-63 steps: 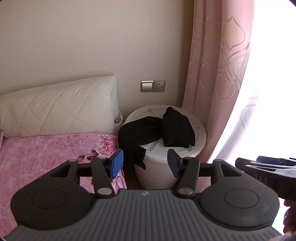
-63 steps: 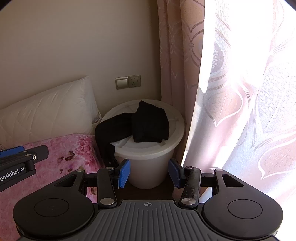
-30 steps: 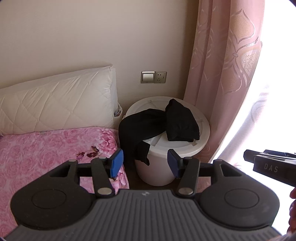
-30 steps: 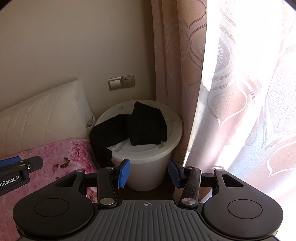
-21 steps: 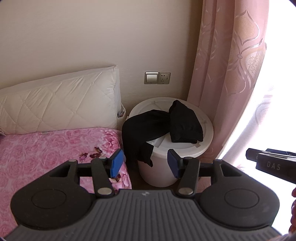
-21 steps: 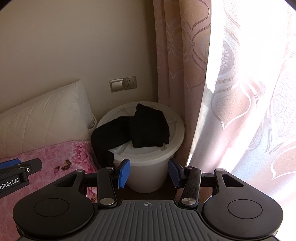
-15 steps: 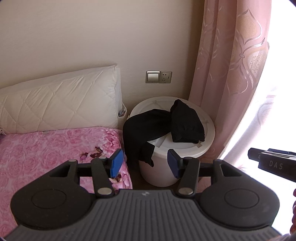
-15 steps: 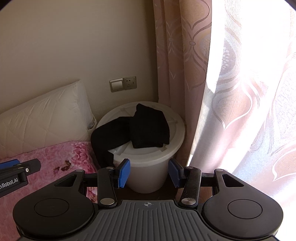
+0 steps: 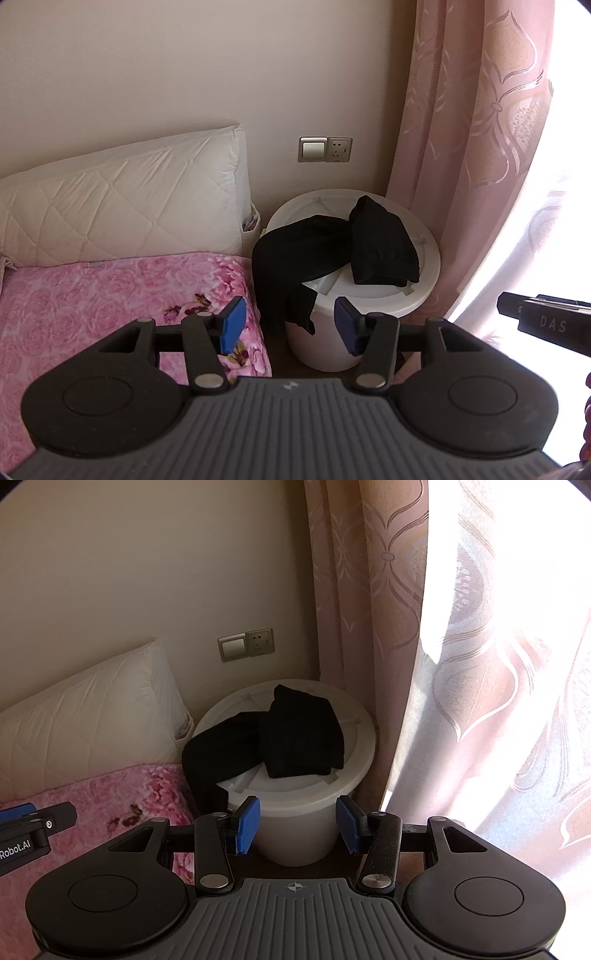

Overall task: Fold clothes
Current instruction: 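Move both grippers toward the black trousers on the white bin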

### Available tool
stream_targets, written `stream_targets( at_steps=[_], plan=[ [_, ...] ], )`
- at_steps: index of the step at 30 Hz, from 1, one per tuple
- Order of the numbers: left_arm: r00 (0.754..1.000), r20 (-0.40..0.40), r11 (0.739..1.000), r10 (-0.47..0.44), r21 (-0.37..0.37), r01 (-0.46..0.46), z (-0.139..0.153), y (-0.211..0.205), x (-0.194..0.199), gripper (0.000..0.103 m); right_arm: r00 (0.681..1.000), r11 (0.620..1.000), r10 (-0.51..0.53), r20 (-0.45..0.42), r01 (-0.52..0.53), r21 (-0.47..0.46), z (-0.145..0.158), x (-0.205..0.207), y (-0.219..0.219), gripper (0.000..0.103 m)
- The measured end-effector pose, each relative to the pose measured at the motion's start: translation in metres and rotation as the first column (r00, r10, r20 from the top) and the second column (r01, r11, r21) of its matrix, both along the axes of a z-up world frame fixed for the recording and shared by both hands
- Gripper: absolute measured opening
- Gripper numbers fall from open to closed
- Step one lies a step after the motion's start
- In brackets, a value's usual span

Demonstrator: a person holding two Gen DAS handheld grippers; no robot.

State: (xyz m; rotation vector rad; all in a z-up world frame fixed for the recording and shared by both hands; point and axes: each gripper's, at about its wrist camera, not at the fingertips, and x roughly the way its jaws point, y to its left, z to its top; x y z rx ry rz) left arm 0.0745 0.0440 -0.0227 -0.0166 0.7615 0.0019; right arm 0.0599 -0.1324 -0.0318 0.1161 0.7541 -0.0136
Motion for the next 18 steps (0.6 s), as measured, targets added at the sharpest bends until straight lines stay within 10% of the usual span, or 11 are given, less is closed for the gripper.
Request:
stream_targets(
  at_steps=[18],
  plan=[
    [0.999,-0.016,0.999,-0.037,0.022,0.038,-0.003,0.009,0.016,0.049,0.999,1.0,0.021,-0.038,-0.02,0.024,-0.009,0.029,0.013,0.05]
  ],
)
